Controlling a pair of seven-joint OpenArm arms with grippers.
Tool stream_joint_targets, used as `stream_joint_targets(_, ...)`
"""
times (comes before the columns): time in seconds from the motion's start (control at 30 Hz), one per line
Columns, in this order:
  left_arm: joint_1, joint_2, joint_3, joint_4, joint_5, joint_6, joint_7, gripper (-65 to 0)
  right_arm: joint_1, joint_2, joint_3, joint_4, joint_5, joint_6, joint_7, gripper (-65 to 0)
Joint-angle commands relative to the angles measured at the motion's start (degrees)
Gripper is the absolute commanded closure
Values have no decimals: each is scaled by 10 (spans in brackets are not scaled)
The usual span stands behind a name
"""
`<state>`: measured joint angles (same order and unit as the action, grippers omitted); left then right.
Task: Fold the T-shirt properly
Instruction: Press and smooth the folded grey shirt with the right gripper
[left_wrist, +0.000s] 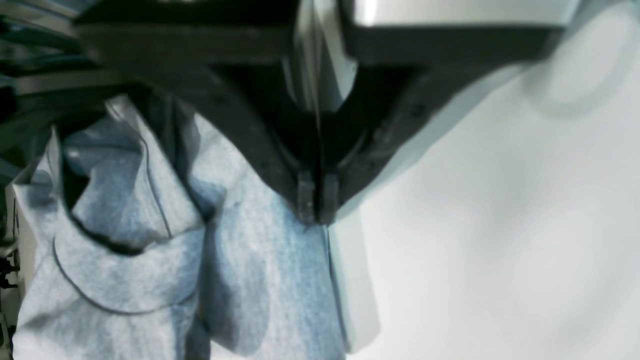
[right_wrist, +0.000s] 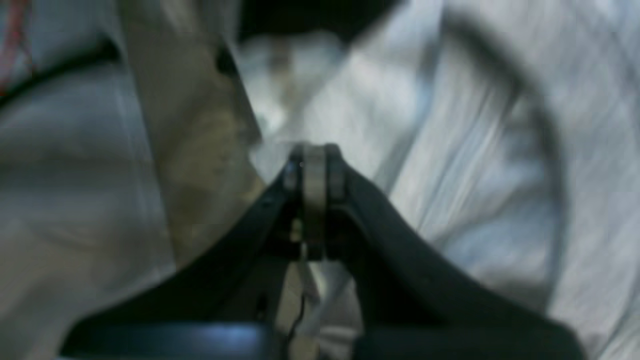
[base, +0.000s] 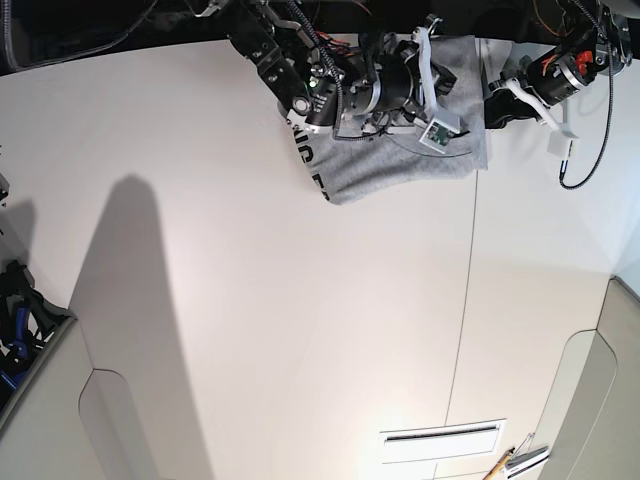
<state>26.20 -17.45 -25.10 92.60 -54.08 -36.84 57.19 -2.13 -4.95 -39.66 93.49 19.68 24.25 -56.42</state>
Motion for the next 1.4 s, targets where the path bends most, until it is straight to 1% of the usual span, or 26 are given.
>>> stream_joint_targets(0.0, 5, -5, -1, 3, 7, 2, 14, -29, 5, -9, -7, 10, 11, 6, 18, 0)
stream_joint_targets(0.07, 5, -5, -1, 3, 7, 2, 14, -29, 8, -8, -16, 10, 11, 7, 36, 0)
stream_joint_targets(0.17, 5, -5, -1, 3, 7, 2, 14, -29, 9, -8, -21, 10, 7, 7, 39, 0)
stream_joint_targets(0.27, 6, -5, -1, 3, 7, 2, 14, -29, 9, -8, -21, 10, -36, 6, 35, 0)
stream_joint_targets(0.3, 6, -5, -1, 3, 7, 2, 14, -29, 9, -8, -21, 10, -50, 6, 27, -58)
stream_joint_targets(0.37, 7, -5, -1, 3, 7, 2, 14, -29, 9, -8, -21, 10, -68, 6, 10, -224)
stream_joint_targets(0.4, 7, -5, -1, 3, 7, 2, 14, -29, 8, -8, -21, 12, -81, 5, 4, -269)
stream_joint_targets(0.43, 7, -5, -1, 3, 7, 2, 14, -29, 8, -7, -21, 15, -95, 0, -2, -278)
stream_joint_targets(0.47, 7, -5, -1, 3, 7, 2, 14, -29, 8, -7, -21, 16, -103, -5, -7, -278)
stream_joint_targets(0.57, 7, -5, -1, 3, 7, 2, 14, -29, 8, -7, -21, 16, -105, -5, -33, -278)
stream_joint_targets(0.67, 7, -5, -1, 3, 7, 2, 14, -29, 7, -8, -21, 7, -124, -6, -33, -275)
stream_joint_targets(0.7, 7, -5, -1, 3, 7, 2, 14, -29, 7, -8, -21, 0, -124, -8, -33, -238)
stream_joint_targets(0.73, 7, -5, -1, 3, 7, 2, 14, -29, 7, -8, -21, -5, -124, -9, -33, -163)
stream_joint_targets(0.77, 7, -5, -1, 3, 7, 2, 14, -29, 7, -8, -21, -9, -124, -9, -33, -63)
stream_joint_targets(0.8, 7, -5, -1, 3, 7, 2, 14, -29, 7, -8, -21, -11, -123, -9, -33, 0)
stream_joint_targets(0.97, 7, -5, -1, 3, 6, 2, 14, -29, 10, -15, -21, -11, -116, -9, -30, 0)
stream_joint_targets(1.07, 7, -5, -1, 3, 3, 2, 14, -29, 12, -15, -30, -11, -101, -8, -7, 0)
stream_joint_targets(1.1, 7, -5, -1, 3, 3, 2, 14, -29, 14, -14, -36, -11, -91, -2, -1, 0)
stream_joint_targets(1.17, 7, -5, -1, 3, 3, 2, 14, -29, 18, -12, -47, -11, -70, 21, 11, 0)
stream_joint_targets(1.27, 7, -5, -1, 3, 3, 2, 14, -29, 20, -11, -53, -11, -44, 45, 43, 0)
stream_joint_targets(1.37, 7, -5, -1, 3, 2, 2, 14, -29, 20, -11, -54, -11, -43, 47, 84, 0)
